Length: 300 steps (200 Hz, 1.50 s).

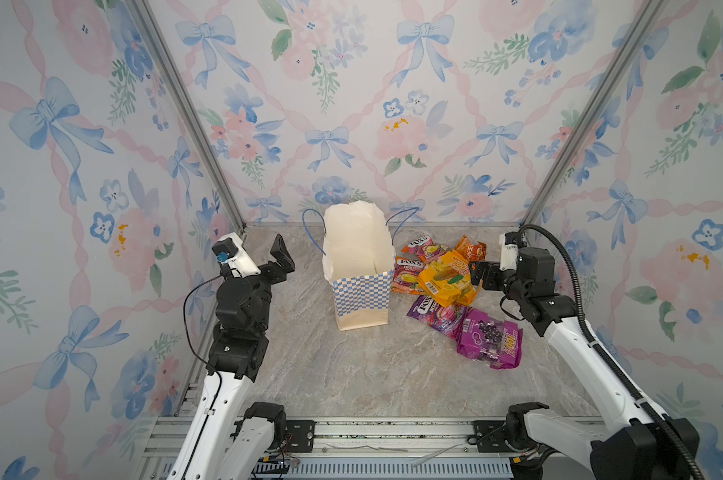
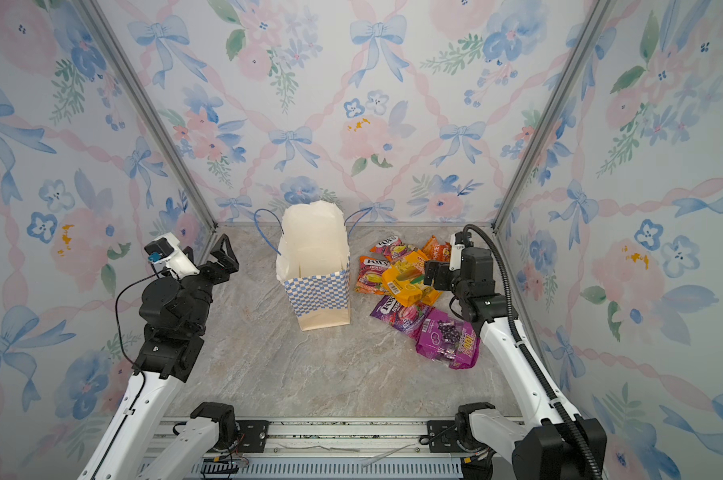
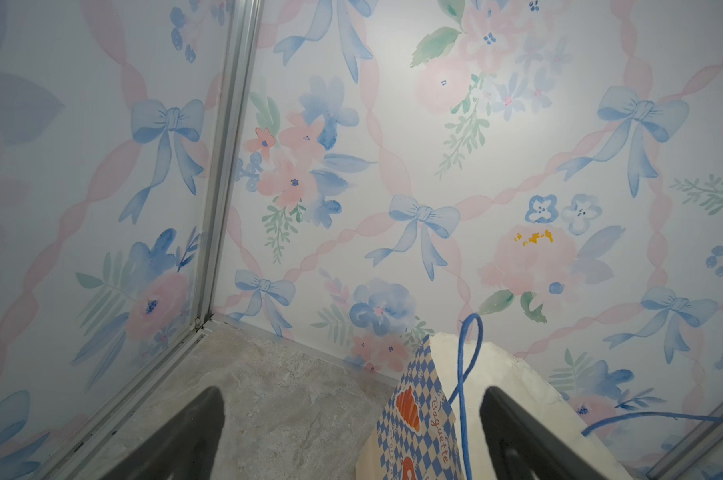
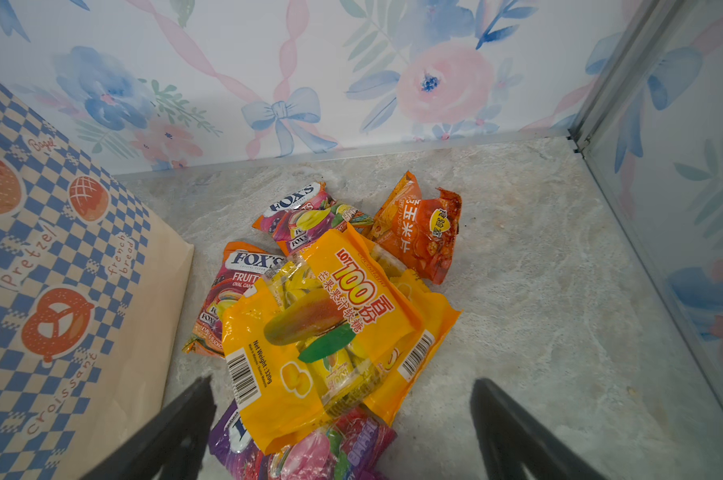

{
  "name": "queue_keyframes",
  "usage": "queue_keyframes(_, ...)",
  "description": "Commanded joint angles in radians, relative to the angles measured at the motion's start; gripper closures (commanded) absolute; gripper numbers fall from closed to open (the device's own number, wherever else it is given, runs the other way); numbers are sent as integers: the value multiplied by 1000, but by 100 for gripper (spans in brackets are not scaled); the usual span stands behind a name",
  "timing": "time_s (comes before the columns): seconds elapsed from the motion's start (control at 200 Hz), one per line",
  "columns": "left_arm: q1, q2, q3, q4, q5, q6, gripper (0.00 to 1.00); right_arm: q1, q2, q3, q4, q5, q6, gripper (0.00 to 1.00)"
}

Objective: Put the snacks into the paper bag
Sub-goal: 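Raise the left gripper toward the bag handle while the right moves over the snacks, then grasp the blue bag handle with the left gripper while the right gripper hovers over snacks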

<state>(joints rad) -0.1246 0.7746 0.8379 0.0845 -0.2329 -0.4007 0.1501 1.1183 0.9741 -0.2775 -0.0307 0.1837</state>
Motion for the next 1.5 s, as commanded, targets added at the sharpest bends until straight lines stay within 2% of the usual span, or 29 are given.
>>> queue_keyframes(0.0, -4, 36, 49, -127, 92, -84, 2, 28, -17, 79, -81, -1, 31, 4)
queue_keyframes(0.16, -4, 129, 120, -161, 218, -166, 2, 63, -13, 144, -165, 74, 53, 3)
queue_keyframes(0.345, -11, 225, 162, -175, 334, -200, 2, 98, -15, 215, -242, 123, 65, 3)
queue_keyframes(0.625, -45, 288, 195, -203, 388, -191, 2, 113, -26, 220, -233, 171, 81, 4)
queue_keyframes(0.995, -120, 386, 227, -207, 396, -154, 2, 117, 9, 228, -238, 180, 96, 3)
queue_keyframes(1.495, -139, 497, 258, -299, 292, -133, 2, 117, 52, 230, -233, 187, 101, 4)
